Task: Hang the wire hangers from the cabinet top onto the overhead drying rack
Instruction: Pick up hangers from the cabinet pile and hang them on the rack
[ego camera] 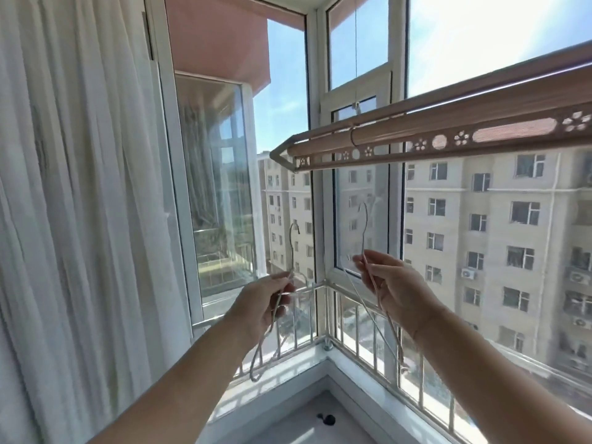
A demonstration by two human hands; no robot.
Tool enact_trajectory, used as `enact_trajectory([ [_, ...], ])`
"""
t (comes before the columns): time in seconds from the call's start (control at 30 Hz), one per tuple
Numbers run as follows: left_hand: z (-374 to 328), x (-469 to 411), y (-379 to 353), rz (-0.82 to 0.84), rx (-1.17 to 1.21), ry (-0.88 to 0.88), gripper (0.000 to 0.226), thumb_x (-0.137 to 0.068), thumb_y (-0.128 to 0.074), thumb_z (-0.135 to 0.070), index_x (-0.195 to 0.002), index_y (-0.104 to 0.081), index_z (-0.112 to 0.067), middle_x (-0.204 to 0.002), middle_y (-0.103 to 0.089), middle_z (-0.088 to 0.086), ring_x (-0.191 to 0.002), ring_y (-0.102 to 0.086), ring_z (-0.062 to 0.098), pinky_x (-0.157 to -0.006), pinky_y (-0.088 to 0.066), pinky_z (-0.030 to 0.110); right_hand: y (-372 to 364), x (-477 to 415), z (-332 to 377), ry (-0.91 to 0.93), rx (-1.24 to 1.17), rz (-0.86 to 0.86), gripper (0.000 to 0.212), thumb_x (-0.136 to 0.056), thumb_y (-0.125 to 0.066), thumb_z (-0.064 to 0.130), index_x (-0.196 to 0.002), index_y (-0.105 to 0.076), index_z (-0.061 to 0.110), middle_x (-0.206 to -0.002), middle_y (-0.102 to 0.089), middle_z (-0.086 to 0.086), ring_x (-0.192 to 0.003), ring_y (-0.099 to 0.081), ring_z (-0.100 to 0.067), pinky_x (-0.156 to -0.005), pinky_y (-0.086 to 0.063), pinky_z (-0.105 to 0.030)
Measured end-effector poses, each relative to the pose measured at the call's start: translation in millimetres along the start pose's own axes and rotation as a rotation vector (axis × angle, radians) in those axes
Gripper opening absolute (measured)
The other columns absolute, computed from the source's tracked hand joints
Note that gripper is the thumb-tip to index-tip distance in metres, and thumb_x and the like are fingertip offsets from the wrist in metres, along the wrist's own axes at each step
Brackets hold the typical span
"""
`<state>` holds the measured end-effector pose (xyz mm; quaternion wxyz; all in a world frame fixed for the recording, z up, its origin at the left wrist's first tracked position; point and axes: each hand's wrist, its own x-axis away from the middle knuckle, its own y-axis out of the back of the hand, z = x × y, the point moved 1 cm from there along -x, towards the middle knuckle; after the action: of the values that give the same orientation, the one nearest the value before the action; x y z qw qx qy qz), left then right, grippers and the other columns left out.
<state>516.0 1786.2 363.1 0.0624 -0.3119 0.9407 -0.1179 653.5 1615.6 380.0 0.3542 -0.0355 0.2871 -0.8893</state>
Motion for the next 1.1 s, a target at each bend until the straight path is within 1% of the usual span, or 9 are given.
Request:
enact_trajectory([
  [0.17,-29,-106,15,0.028,0.020,-0.039,0.019,-0.092,-0.049,-0.006,-0.095,-0.068,-0.008,-0.063,-0.062,0.000,-0.052,-0.052,0.009,-0.054,-0.037,0.023,-26,-91,-1,0.070,0.047,-0.013,0.037,-0.088,-0.041,-0.014,-0.121,-0.053,-0.005,-0.109,-0.063,-0.019,-0.092,-0.062,-0.019,-0.070,-0.051,-0.022],
  [0.3,-44,-183,20,0.046,0.063,-0.079,0.019,-0.091,-0.053,-0.008,-0.101,-0.069,-0.006,-0.065,-0.060,0.001,-0.055,-0.053,0.010,-0.051,-0.040,0.021,-36,-158,-2,0.137,0.095,0.001,0.037,-0.088,-0.042,-0.014,-0.122,-0.052,-0.006,-0.108,-0.064,-0.020,-0.088,-0.063,-0.019,-0.064,-0.055,-0.018],
  [0.37,-50,-213,22,0.044,0.101,-0.098,0.019,-0.091,-0.053,-0.009,-0.100,-0.070,-0.006,-0.063,-0.061,0.000,-0.055,-0.053,0.009,-0.053,-0.040,0.021,-41,-188,-1,0.163,0.124,0.023,0.035,-0.089,-0.044,-0.013,-0.122,-0.052,-0.005,-0.106,-0.064,-0.019,-0.086,-0.063,-0.019,-0.065,-0.056,-0.018],
  [0.5,-61,-266,22,0.054,0.142,-0.129,0.019,-0.092,-0.052,-0.010,-0.101,-0.068,-0.006,-0.056,-0.060,-0.003,-0.049,-0.054,0.006,-0.050,-0.037,0.019,-48,-245,2,0.208,0.191,0.011,0.033,-0.088,-0.047,-0.011,-0.119,-0.055,-0.003,-0.103,-0.066,-0.018,-0.085,-0.064,-0.019,-0.072,-0.056,-0.022],
  [0.57,-66,-291,25,0.051,0.142,-0.148,0.019,-0.092,-0.052,-0.009,-0.103,-0.067,-0.005,-0.058,-0.060,-0.002,-0.050,-0.053,0.006,-0.048,-0.038,0.018,-53,-269,4,0.231,0.235,0.011,0.032,-0.088,-0.048,-0.009,-0.119,-0.056,-0.003,-0.100,-0.067,-0.016,-0.082,-0.064,-0.018,-0.072,-0.056,-0.022],
  [0.7,-77,-338,28,0.087,0.122,-0.178,0.021,-0.092,-0.052,-0.009,-0.106,-0.067,-0.004,-0.065,-0.058,0.001,-0.055,-0.052,0.009,-0.047,-0.040,0.018,-66,-309,5,0.260,0.344,0.005,0.030,-0.088,-0.048,-0.009,-0.117,-0.056,-0.002,-0.097,-0.067,-0.014,-0.081,-0.062,-0.018,-0.085,-0.052,-0.031],
  [0.83,-88,-380,32,0.136,0.088,-0.219,0.022,-0.092,-0.052,-0.008,-0.107,-0.067,-0.004,-0.063,-0.059,0.001,-0.058,-0.051,0.010,-0.053,-0.039,0.021,-81,-342,2,0.279,0.416,-0.006,0.029,-0.088,-0.049,-0.008,-0.116,-0.056,-0.004,-0.097,-0.066,-0.014,-0.083,-0.063,-0.019,-0.082,-0.054,-0.028],
  [1.03,-99,-433,33,0.207,0.075,-0.191,0.023,-0.092,-0.051,-0.006,-0.110,-0.064,-0.001,-0.060,-0.057,0.002,-0.050,-0.050,0.009,-0.047,-0.036,0.019,-97,-382,-5,0.321,0.463,-0.109,0.027,-0.087,-0.051,-0.007,-0.112,-0.059,-0.003,-0.101,-0.068,-0.016,-0.086,-0.066,-0.020,-0.075,-0.056,-0.026],
  [1.1,-100,-446,33,0.253,0.065,-0.188,0.024,-0.092,-0.050,-0.005,-0.110,-0.064,-0.001,-0.060,-0.058,0.002,-0.050,-0.050,0.009,-0.047,-0.036,0.019,-99,-391,-6,0.333,0.468,-0.148,0.026,-0.087,-0.050,-0.007,-0.111,-0.059,-0.002,-0.101,-0.068,-0.016,-0.087,-0.066,-0.020,-0.075,-0.056,-0.025],
])
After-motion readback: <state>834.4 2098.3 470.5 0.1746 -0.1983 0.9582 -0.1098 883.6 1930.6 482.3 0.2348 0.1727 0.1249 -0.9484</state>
